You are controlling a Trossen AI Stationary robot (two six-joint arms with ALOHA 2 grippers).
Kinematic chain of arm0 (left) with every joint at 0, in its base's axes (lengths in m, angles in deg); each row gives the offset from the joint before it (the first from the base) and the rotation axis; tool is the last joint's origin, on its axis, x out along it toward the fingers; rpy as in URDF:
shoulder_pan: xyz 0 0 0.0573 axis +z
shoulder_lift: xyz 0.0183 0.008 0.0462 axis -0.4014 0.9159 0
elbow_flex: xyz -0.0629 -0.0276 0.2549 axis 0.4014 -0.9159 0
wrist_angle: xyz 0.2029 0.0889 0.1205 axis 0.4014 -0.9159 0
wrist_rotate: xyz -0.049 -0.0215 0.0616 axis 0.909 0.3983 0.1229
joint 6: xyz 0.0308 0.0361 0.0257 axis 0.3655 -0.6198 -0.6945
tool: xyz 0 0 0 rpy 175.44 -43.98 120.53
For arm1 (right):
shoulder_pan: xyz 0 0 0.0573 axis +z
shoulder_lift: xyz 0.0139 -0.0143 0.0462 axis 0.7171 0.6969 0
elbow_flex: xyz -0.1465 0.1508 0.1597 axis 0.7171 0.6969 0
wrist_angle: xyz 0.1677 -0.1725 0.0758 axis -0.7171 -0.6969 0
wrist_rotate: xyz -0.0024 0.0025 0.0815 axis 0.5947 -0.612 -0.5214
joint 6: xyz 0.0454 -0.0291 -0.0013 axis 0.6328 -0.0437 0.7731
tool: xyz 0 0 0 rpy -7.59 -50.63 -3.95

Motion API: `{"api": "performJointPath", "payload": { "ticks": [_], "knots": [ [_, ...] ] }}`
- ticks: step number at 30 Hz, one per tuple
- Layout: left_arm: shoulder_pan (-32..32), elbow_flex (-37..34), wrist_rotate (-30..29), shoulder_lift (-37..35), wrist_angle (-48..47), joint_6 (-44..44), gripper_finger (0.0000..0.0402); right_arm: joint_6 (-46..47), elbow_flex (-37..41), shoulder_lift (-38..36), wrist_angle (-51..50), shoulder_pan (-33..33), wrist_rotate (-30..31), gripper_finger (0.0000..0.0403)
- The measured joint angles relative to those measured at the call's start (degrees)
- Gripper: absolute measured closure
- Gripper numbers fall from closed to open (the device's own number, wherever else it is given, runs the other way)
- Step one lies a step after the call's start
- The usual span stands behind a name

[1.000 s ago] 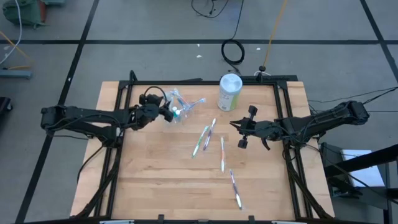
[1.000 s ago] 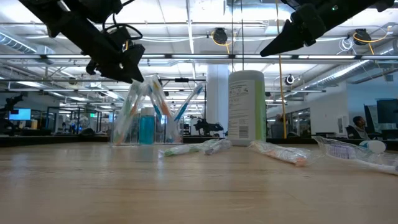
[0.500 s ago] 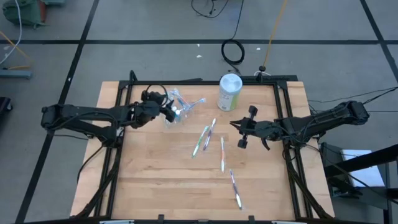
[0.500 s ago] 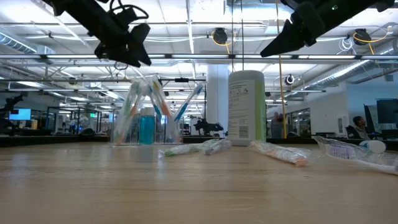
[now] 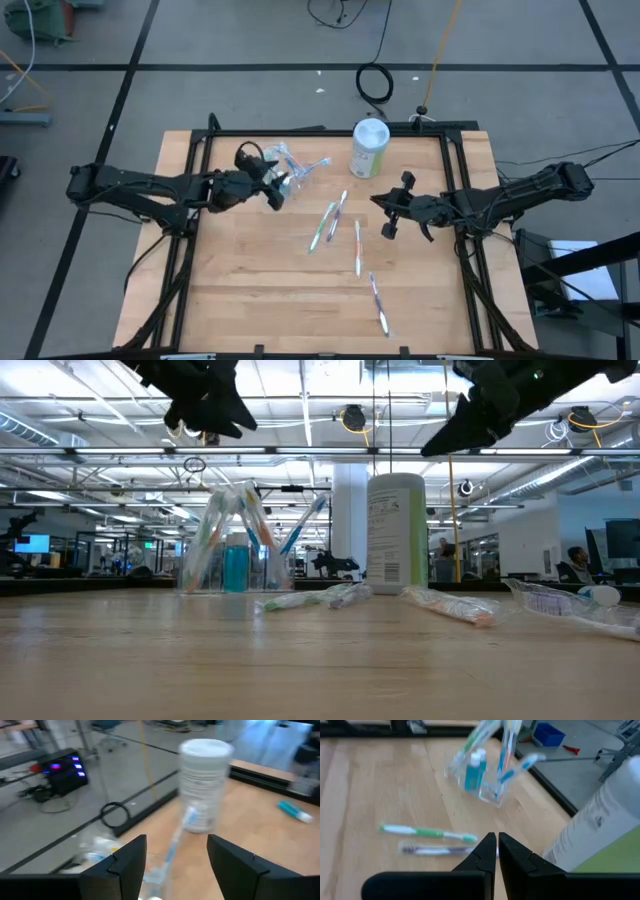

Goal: Pick & Place toothbrushing station
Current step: Put the purple toothbrush into the transparent organizer

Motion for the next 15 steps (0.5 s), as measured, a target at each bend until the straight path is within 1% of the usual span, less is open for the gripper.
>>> {"api": "performJointPath", "payload": {
  "ticks": [5,11,15],
  "knots": [
    [-3.61,0.00,3.90,0.00,-0.04,0.02,0.0186,1.48,3.15,0.02,0.17,-0.01,-0.01,0.0392],
    [-8.22,0.00,4.88,0.00,-0.08,0.03,0.0185,1.50,5.17,0.02,0.23,0.00,-0.01,0.0391],
    [-10.61,0.00,8.71,0.17,-0.04,0.49,0.0186,3.27,5.69,0.02,1.22,0.00,-0.02,0.0384]
  ]
}}
